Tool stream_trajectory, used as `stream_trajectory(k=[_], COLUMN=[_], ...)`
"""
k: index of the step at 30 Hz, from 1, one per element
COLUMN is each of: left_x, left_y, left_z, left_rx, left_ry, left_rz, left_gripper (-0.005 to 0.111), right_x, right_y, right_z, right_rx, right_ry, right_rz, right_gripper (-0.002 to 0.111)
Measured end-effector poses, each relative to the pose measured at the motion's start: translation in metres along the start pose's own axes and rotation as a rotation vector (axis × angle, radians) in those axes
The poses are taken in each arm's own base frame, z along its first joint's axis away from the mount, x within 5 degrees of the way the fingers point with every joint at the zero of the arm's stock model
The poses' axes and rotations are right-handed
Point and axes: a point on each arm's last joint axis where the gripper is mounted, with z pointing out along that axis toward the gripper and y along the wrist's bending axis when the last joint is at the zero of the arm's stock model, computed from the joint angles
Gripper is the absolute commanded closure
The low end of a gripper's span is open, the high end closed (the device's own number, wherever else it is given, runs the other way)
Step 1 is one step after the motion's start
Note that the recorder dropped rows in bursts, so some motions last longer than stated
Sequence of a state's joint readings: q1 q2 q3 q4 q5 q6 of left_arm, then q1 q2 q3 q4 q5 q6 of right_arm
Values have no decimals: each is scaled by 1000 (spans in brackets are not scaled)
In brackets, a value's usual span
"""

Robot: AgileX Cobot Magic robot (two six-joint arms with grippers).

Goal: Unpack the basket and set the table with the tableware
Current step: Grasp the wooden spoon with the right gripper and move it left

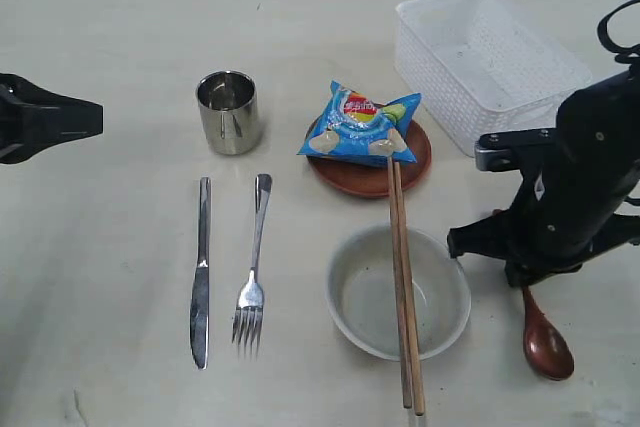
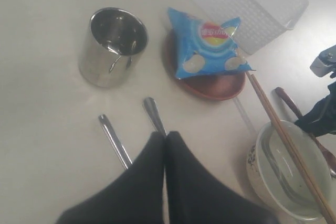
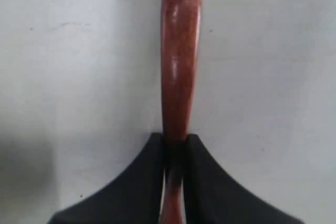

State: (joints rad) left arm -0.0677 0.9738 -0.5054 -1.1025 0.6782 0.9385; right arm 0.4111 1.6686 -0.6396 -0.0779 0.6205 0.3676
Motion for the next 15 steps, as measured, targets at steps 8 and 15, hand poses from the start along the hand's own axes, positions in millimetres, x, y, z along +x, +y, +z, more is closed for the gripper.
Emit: stream_trajectory(k=[8, 15], left_x=[0, 0], left_y=[0, 0], left_z=[0, 0], left_rx=[0, 0], left_ry=[0, 0], left_rz=[1, 1], left_gripper=[107, 107], right_x=[-4, -6], right_y=[3, 4], right_z=[0, 0], right_rx=[-32, -40], right_ry=[-30, -50], right_rz=[27, 30], right_gripper=[108, 74])
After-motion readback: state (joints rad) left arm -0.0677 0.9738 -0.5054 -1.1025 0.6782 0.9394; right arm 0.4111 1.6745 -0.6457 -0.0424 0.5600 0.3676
